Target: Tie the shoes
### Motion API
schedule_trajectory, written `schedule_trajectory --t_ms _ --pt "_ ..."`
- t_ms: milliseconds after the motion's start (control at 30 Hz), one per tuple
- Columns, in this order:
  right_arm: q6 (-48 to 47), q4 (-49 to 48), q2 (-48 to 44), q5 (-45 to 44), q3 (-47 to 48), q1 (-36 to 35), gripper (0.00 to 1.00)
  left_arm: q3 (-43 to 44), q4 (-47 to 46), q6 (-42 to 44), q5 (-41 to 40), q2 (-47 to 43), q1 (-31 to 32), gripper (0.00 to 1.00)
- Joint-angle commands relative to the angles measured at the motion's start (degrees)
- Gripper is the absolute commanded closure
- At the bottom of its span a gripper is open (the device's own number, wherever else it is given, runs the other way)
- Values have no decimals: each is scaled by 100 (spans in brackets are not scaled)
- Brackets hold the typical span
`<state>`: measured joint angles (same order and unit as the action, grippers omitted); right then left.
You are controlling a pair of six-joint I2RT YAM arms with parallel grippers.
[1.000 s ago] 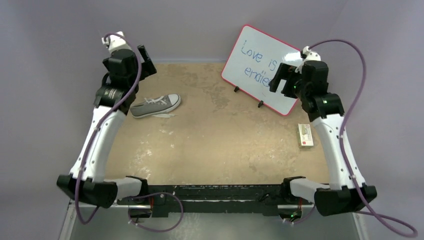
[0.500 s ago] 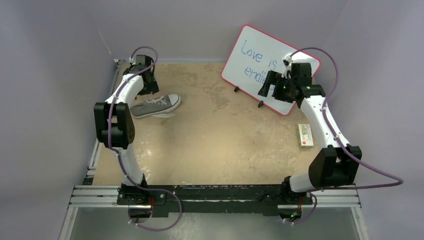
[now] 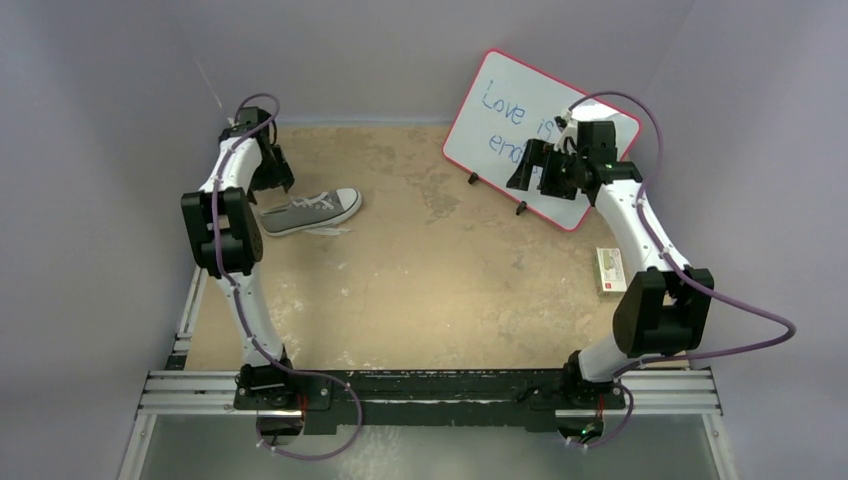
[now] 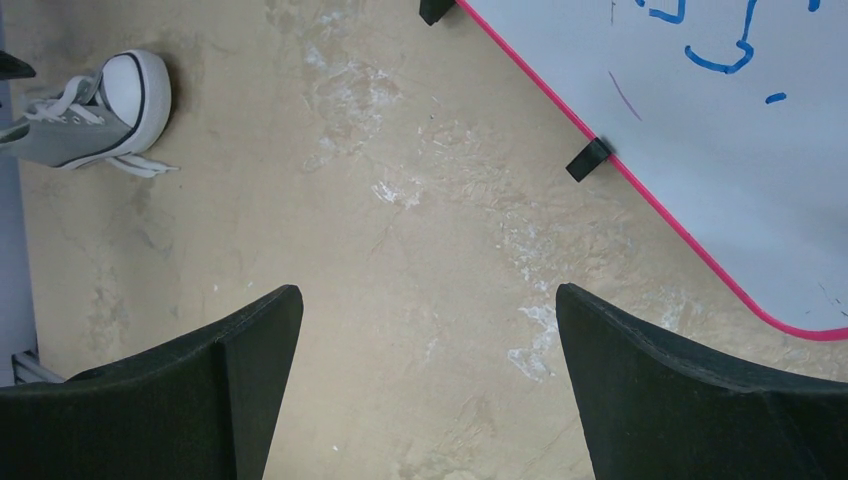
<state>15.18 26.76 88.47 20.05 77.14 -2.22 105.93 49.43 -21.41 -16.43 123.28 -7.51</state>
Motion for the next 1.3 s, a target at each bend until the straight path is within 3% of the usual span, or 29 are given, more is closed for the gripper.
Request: schedule_trajectory --t_ms 0,200,367,500,600,700,967,1100,1267 --pt "-128 -207 -109 344 297 26 1 134 278 -2 1584 160 -402 26" --pt "-63 -218 -233 493 305 30 1 -1559 -634 -977 3159 -831 -436 31" --pt "13 -248 -405 603 156 20 1 -2914 -1394 -1797 3900 -1934 -241 30" --pt "62 -281 -550 669 -63 -4 1 -3756 -1916 -2484 4162 -2567 627 29" --pt "83 -271 -591 830 -204 -65 1 -4396 -2984 -3341 4339 -2907 1523 29" --pt "-109 -235 -529 1001 -293 -378 1 -4390 -2677 -3197 3476 -3276 1934 29" --pt "-971 -138 582 243 519 -1770 2 -3664 -1272 -1693 2469 -3715 1495 24" --pt "-1264 -434 1287 615 1189 -1993 3 -3905 -1694 -2059 2754 -3813 1055 22" --pt "-2080 -1587 1971 1034 1507 -2176 1 -3928 -1943 -2789 2805 -3646 865 23"
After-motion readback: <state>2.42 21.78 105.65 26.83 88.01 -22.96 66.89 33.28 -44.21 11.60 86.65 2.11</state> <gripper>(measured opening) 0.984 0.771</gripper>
